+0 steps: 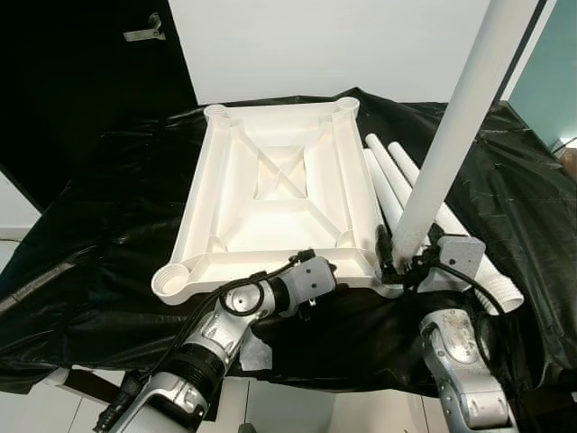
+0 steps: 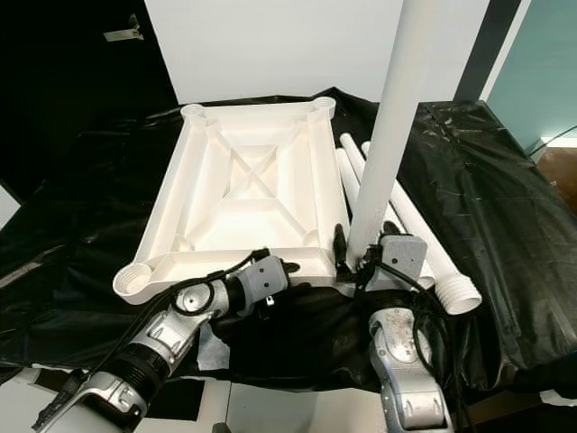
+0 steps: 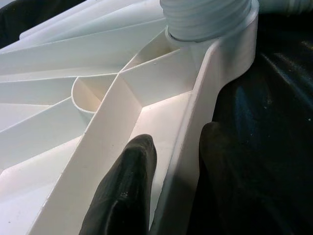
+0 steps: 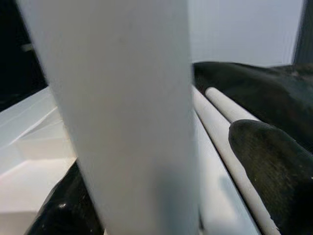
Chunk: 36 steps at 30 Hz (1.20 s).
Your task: Building children table
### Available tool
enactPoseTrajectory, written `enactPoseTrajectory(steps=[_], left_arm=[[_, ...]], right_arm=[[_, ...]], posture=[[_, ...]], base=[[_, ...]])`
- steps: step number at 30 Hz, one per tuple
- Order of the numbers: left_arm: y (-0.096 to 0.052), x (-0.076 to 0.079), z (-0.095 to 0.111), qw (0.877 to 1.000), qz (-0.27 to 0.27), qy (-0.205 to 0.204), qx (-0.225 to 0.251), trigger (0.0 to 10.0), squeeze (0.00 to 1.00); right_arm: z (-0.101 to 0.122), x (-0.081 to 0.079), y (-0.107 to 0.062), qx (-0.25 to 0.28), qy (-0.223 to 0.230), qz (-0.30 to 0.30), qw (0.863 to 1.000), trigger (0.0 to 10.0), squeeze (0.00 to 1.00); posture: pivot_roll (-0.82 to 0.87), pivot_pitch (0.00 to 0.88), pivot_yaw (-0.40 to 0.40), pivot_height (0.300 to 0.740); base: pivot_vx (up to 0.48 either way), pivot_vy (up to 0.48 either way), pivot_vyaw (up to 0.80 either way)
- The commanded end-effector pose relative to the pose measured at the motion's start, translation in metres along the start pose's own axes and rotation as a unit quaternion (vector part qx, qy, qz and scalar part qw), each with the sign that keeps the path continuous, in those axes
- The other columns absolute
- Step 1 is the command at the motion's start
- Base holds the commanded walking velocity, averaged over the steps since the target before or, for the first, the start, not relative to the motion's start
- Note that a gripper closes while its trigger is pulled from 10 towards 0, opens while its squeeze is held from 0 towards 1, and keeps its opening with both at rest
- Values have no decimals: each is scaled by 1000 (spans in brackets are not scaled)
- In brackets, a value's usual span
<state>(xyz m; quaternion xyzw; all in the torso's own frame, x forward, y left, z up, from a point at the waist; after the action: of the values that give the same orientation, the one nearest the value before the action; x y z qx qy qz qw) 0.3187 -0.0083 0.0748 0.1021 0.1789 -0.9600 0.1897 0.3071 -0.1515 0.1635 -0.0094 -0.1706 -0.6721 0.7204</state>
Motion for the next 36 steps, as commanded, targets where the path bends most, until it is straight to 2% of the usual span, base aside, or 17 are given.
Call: enactPoseTrajectory(steps=[1,2,4,5,11,13,14,25,29,32,33,35,36], left_arm=[[-3,12,-31,998,-14,-25,-53,10000,0],[-3,12,-31,998,-14,-25,-53,10000,0],[-3,10,-30,998,-14,-24,-53,10000,0],[-3,9,-29,998,-13,-23,-52,10000,0],[-2,8,-28,998,-13,-21,-51,10000,0],[-3,8,-29,998,-14,-21,-52,10000,0],[-3,9,-29,998,-14,-21,-52,10000,0],[-7,5,-31,998,-11,-19,-55,10000,0],[-7,6,-31,998,-11,-20,-56,10000,0],[-7,6,-31,998,-11,-20,-55,10000,0],[-7,6,-30,998,-11,-20,-55,10000,0],[-7,6,-30,998,-11,-20,-55,10000,0],[-7,7,-30,998,-12,-19,-54,10000,0]], right_arm=[[-4,3,0,-8,6,10,1000,10000,0],[-4,3,0,-8,6,10,1000,10000,0],[-7,2,-1,-17,6,37,999,8000,0],[-8,1,-2,-22,8,51,998,4941,0],[-17,-3,-4,-43,-1,94,995,4941,0],[-20,-2,-2,-47,-12,107,993,2588,0],[-21,-1,-1,-48,-16,110,993,0,0],[-34,2,-3,-81,-4,134,988,0,0],[-33,-10,-10,-80,30,92,992,0,0],[-32,-11,-11,-77,34,77,993,0,0],[-30,-14,-14,-70,39,53,995,0,0],[-30,-14,-14,-70,39,53,995,0,0],[-28,-20,-18,-63,49,33,996,0,0]], posture=[[-129,44,42,740],[-129,44,42,740],[-132,39,42,740],[-132,38,42,740],[-132,36,44,740],[-129,35,45,740],[-129,35,45,740],[-114,38,47,740],[-109,39,49,740],[-109,39,49,740],[-106,40,50,740],[-106,40,50,740],[-100,43,52,740]], base=[[0,0,0],[0,0,0],[0,0,0],[0,0,0],[0,0,0],[0,0,0],[0,0,0],[0,0,0],[0,0,0],[0,0,0],[0,0,0],[0,0,0],[0,0,0]])
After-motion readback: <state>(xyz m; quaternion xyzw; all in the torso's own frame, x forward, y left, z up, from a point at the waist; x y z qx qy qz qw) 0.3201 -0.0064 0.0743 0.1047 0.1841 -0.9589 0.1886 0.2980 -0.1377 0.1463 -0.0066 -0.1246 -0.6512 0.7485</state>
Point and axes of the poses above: a point about 5 cm out from each wrist's last joint towards the gripper, its own y axis pointing out of the wrist towards the gripper, its own z axis along the axis of the wrist's last joint, x = y × z, the point moved 6 cm from there along y, pointing out of the wrist towards the gripper, and after that the axes turned 10 degrees about -y, right-handed, at the moved point
